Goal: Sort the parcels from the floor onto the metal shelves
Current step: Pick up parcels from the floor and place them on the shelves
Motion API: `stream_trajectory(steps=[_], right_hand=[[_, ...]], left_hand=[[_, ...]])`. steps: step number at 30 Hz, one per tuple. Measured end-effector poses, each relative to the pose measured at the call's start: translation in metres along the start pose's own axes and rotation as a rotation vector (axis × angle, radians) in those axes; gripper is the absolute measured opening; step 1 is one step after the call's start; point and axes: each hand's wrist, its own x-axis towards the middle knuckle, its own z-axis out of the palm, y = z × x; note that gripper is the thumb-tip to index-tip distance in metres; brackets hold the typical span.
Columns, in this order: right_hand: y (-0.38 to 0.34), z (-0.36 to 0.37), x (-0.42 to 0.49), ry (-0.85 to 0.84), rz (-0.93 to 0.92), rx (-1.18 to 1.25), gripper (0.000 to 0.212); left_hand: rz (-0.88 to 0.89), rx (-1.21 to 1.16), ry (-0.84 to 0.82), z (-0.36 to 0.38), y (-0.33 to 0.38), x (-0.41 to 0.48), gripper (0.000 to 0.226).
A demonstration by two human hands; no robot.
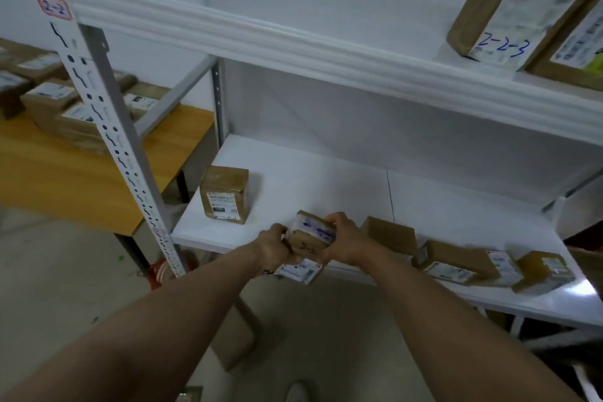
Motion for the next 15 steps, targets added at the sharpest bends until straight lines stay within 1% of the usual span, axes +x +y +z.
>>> stream_trajectory(steps=[3,6,10,13,15], right_hand=[[0.016,-0.023,0.025,0.089,-0.020,-0.072,0.086],[0.033,-0.041,0.051,0.139,-0.010,-0.162,0.085],[0.053,-0.058,0.086,0.192,0.003,-0.397,0.089],[0.066,-0.060,0.112,0.223,-0.027,-0.513,0.084],[0.075,-0.058,0.126,0.216,-0.033,-0.555,0.080]], left_hand=[[0.046,-0.011,0.030,0.015,0.025,0.027,0.071],[0.041,-0.068,0.042,0.027,0.041,0.056,0.064],[0.020,-0.063,0.058,0.040,0.056,0.091,0.049],[-0.021,-0.064,0.051,0.049,0.059,0.115,0.052],[-0.056,-0.085,0.043,0.055,0.056,0.129,0.055]])
